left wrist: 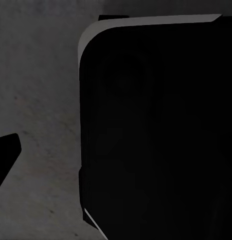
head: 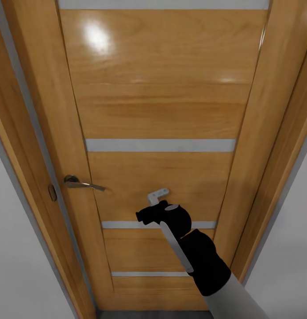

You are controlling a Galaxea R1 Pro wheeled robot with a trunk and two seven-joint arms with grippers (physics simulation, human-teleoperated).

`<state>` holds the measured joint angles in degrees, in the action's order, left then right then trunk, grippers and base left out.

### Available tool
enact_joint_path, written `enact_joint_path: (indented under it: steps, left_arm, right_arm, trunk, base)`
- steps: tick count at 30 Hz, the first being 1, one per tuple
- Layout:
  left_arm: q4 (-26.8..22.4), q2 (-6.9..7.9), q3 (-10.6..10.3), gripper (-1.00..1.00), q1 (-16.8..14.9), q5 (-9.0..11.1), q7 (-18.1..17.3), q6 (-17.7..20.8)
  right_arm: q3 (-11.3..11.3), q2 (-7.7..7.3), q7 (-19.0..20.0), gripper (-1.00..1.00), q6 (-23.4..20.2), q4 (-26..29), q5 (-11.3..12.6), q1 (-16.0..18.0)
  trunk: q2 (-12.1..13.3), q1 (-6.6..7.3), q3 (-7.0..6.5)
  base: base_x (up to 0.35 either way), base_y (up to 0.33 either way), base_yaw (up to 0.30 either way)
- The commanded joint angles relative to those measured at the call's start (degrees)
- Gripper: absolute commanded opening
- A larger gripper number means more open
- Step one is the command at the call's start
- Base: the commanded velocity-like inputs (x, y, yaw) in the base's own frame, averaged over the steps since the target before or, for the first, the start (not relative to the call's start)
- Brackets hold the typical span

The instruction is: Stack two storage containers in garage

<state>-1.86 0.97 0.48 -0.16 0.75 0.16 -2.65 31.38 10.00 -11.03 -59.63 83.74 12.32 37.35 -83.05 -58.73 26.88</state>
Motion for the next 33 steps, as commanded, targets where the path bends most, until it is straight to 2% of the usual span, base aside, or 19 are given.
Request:
enact_joint_path:
  steps: [1,6,11,20,22,26,29,30,33]
  left_arm:
    - [0.0,0.00,0.0,1.00,0.0,0.1,0.0,-0.2]
    - [0.0,0.00,0.0,1.00,0.0,0.1,0.0,-0.2]
    - [0.0,0.00,0.0,1.00,0.0,0.1,0.0,-0.2]
    - [0.0,0.00,0.0,1.00,0.0,0.1,0.0,-0.2]
    - [0.0,0.00,0.0,1.00,0.0,0.1,0.0,-0.2]
    - [0.0,0.00,0.0,1.00,0.0,0.1,0.0,-0.2]
    - [0.0,0.00,0.0,1.00,0.0,0.1,0.0,-0.2]
    - [0.0,0.00,0.0,1.00,0.0,0.1,0.0,-0.2]
    - [0.0,0.00,0.0,1.00,0.0,0.1,0.0,-0.2]
  right_arm:
    - [0.0,0.00,-0.6,1.00,-0.4,0.3,-1.4,0.1]
    - [0.2,0.00,0.0,1.00,-0.4,2.2,-0.6,0.1]
    - [0.4,0.00,3.2,1.00,-0.4,5.2,-0.4,0.1]
    - [0.6,0.00,3.6,1.00,-0.4,5.7,-1.7,0.1]
    - [0.6,0.00,3.4,1.00,-0.4,5.7,-2.8,0.1]
    - [0.6,0.00,3.1,1.00,-0.4,5.5,-8.6,0.1]
    - [0.6,0.00,3.1,1.00,-0.4,5.3,-14.1,0.1]
    - [0.6,0.00,3.0,1.00,-0.4,5.0,-16.9,0.1]
    - [0.6,0.00,2.9,1.00,-0.4,4.5,-19.3,0.1]
  trunk:
    - [0.0,0.00,0.04]
    - [0.0,0.00,0.04]
    - [0.0,0.00,0.04]
    - [0.0,0.00,0.04]
    - [0.0,0.00,0.04]
    - [0.0,0.00,0.04]
    - [0.0,0.00,0.04]
    - [0.0,0.00,0.04]
    - [0.0,0.00,0.04]
  base:
    - [0.000,0.000,0.000]
    - [0.000,0.000,0.000]
    - [0.000,0.000,0.000]
    - [0.000,0.000,0.000]
    - [0.000,0.000,0.000]
    - [0.000,0.000,0.000]
    - [0.000,0.000,0.000]
    - [0.000,0.000,0.000]
    - [0.000,0.000,0.000]
